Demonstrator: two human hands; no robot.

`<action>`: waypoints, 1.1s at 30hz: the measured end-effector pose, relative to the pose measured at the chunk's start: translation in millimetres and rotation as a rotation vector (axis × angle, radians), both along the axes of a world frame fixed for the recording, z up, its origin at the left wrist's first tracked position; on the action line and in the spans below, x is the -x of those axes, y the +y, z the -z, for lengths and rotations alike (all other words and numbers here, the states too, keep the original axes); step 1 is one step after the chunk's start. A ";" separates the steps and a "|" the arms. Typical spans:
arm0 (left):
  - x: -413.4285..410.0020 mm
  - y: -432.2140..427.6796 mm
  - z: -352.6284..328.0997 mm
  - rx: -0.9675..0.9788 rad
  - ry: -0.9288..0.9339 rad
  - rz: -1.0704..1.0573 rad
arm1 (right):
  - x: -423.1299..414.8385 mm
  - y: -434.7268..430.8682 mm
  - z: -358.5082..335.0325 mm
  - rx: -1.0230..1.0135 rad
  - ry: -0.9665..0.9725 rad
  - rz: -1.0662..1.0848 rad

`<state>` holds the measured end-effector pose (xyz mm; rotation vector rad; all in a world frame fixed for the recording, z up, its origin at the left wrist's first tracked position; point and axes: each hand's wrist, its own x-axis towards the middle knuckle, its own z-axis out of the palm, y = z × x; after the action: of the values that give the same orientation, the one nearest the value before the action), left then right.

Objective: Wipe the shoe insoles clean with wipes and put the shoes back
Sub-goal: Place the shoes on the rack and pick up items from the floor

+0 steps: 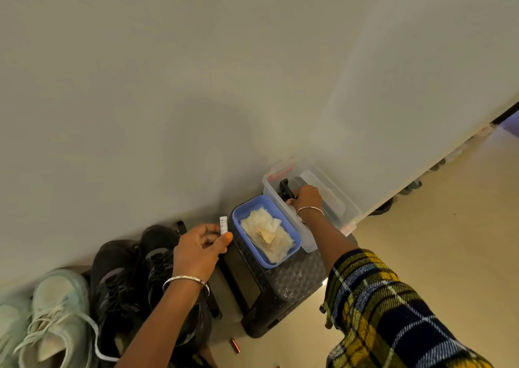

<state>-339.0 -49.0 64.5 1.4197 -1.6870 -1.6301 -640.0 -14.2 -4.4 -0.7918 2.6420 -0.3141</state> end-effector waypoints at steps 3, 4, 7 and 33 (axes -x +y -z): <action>1.1 2.3 -0.7 0.003 0.000 0.004 | 1.7 1.3 -0.9 -0.008 0.007 -0.014; 1.4 3.0 -1.2 0.007 -0.001 0.005 | 2.4 1.9 -0.8 -0.012 0.011 -0.023; 2.5 4.6 -2.6 0.015 -0.005 0.009 | 3.1 2.8 -1.5 -0.005 -0.005 -0.044; 64.1 62.4 -15.3 0.084 0.024 0.224 | -114.2 125.7 -85.1 0.854 -0.646 0.062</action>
<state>-403.1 13.5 79.8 1.2024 -1.9348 -1.6608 -525.8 111.5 80.8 -0.6628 1.8641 -1.4883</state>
